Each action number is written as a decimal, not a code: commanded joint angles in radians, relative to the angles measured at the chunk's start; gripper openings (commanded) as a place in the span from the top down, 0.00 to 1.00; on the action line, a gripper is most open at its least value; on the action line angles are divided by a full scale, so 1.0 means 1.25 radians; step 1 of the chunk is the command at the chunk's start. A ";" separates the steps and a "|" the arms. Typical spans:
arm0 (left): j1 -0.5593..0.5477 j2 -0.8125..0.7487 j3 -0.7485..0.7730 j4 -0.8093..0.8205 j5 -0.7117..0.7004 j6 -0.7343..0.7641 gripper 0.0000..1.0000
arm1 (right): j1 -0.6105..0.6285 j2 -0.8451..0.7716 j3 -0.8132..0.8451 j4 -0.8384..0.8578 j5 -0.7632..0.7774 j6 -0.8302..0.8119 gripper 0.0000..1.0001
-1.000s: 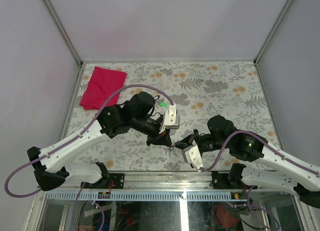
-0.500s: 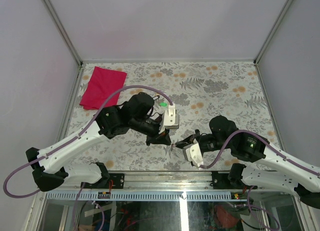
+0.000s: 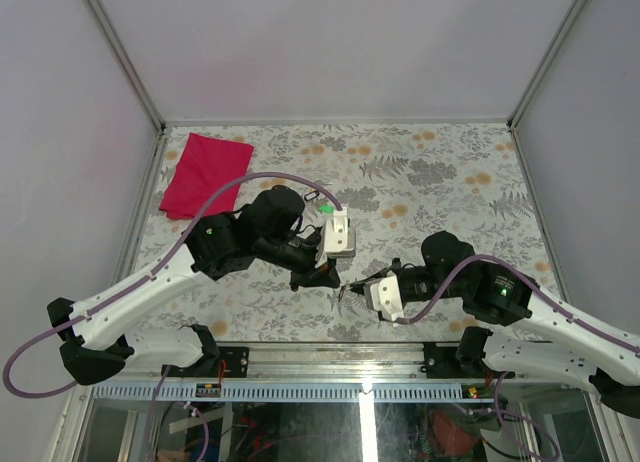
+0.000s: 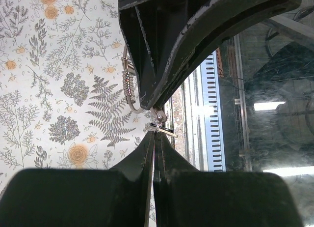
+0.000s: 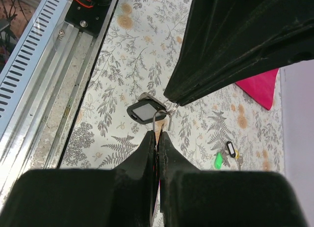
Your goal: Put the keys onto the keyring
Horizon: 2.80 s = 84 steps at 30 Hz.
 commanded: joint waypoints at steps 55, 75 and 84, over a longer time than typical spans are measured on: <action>0.000 -0.220 -0.291 0.572 -0.364 -0.561 0.43 | -0.002 -0.049 -0.075 0.332 0.251 0.128 1.00; 0.000 -0.172 -0.286 0.597 -0.323 -0.565 0.67 | -0.002 -0.048 -0.078 0.339 0.253 0.135 1.00; 0.000 -0.170 -0.281 0.598 -0.318 -0.564 0.99 | -0.002 -0.048 -0.078 0.339 0.253 0.138 1.00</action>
